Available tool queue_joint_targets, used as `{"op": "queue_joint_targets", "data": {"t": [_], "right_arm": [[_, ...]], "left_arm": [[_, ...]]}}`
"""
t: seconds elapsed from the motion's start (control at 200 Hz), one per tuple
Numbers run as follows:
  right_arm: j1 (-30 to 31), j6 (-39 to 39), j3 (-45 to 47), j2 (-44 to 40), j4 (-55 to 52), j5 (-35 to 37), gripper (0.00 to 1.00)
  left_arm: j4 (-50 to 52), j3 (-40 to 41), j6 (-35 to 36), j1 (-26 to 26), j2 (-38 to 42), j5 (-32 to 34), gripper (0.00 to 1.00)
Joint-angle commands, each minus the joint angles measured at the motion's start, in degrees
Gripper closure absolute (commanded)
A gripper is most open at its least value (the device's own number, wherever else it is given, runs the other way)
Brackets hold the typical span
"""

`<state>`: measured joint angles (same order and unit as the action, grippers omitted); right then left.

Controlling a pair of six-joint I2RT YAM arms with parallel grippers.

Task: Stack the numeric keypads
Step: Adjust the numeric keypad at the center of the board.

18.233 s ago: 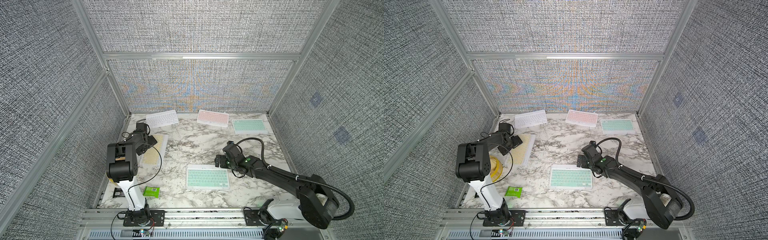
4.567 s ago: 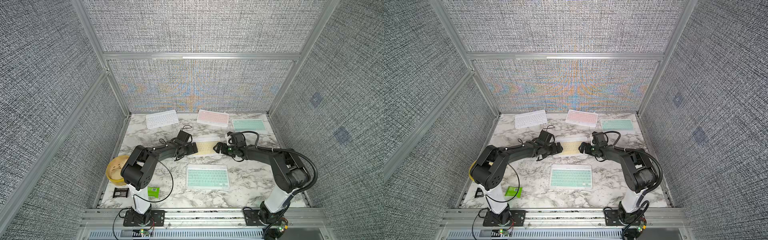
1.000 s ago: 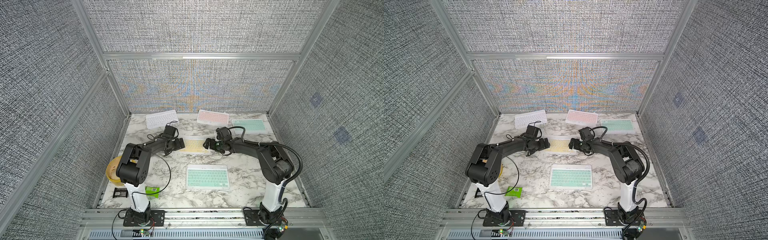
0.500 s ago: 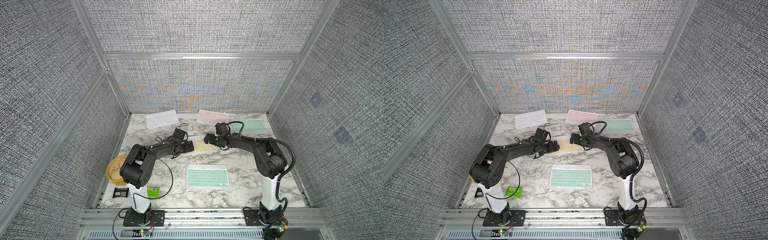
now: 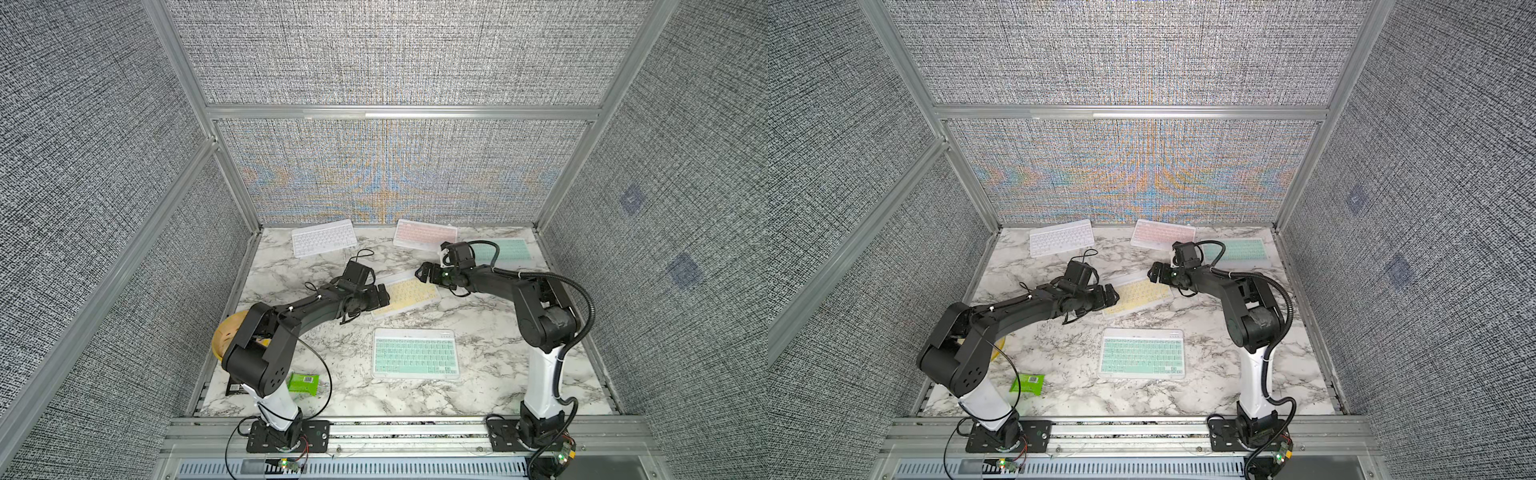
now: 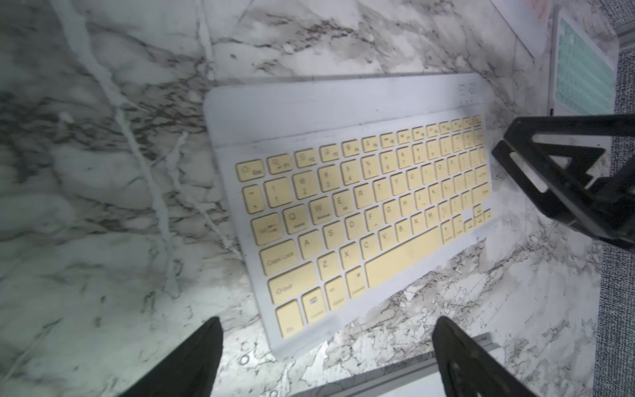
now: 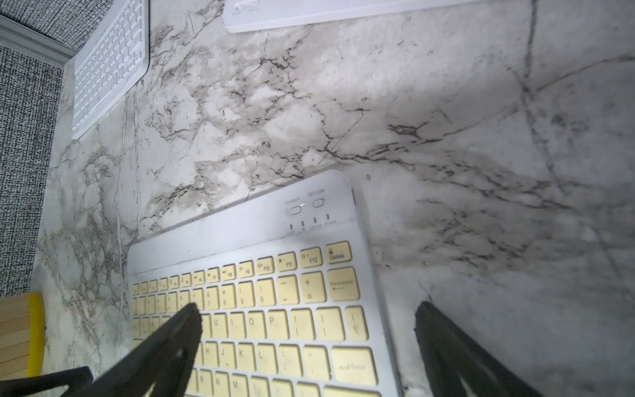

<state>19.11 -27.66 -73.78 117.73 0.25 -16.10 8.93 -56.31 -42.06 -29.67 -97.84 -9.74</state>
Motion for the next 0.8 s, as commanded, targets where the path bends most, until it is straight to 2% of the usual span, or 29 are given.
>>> {"op": "queue_joint_targets", "data": {"t": [0.0, 0.345, 0.795], "right_arm": [[-0.1, -0.1, 0.7, 1.0, -9.0, -0.8, 0.01], [0.4, -2.2, 4.4, 0.5, -5.5, -2.1, 0.01], [1.1, -1.9, 3.3, 1.8, -6.0, -2.3, 0.01]], "left_arm": [[0.3, 0.2, 0.1, 0.9, 0.0, 1.4, 0.04], [-2.5, -6.3, 0.8, 3.8, -7.8, -3.6, 0.04], [0.6, -14.6, 2.4, 4.2, -16.4, -0.1, 0.04]]}}
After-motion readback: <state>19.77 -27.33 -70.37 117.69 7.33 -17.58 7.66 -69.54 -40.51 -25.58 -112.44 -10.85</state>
